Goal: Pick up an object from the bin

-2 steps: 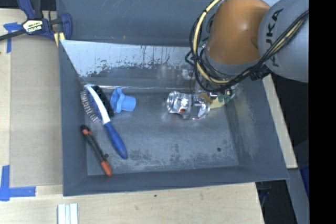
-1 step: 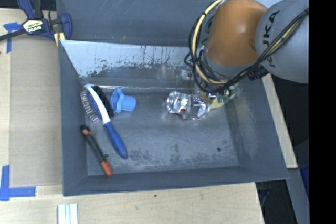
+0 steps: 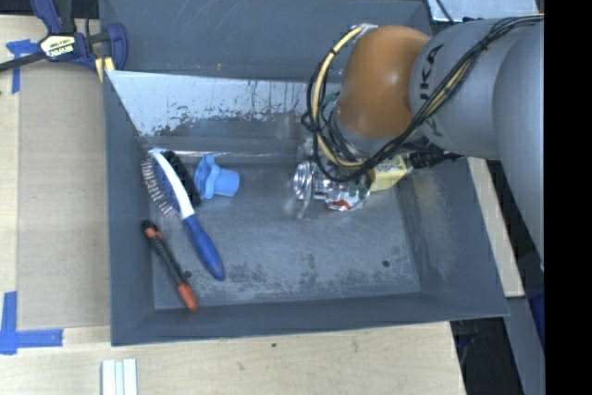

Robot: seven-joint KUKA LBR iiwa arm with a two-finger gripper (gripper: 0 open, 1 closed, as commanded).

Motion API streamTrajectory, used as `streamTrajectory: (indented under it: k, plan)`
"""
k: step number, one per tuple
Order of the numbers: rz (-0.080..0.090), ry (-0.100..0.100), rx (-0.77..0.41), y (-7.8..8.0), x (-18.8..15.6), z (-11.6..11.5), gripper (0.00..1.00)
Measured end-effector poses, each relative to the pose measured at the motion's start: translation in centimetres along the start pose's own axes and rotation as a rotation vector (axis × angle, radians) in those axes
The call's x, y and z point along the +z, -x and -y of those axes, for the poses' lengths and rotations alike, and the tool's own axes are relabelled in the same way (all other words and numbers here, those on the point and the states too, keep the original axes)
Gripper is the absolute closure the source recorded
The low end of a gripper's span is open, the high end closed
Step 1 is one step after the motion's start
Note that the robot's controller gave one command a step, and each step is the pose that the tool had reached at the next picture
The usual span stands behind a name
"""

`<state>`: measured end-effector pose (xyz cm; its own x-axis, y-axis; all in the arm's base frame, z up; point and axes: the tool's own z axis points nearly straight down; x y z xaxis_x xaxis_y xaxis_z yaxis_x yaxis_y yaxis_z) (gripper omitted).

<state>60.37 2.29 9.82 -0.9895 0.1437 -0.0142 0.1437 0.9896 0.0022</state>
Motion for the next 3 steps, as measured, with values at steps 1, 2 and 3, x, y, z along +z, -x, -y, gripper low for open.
streamTrajectory:
  k: [1, 2, 3]
  plan:
    - [-0.001, 0.002, 0.005, 0.3, 4.2, -0.2, 0.00]
    - [0.002, 0.000, 0.013, 0.5, -1.4, 1.1, 1.00]
    - [0.002, 0.000, 0.013, 0.5, -1.4, 1.1, 1.00]
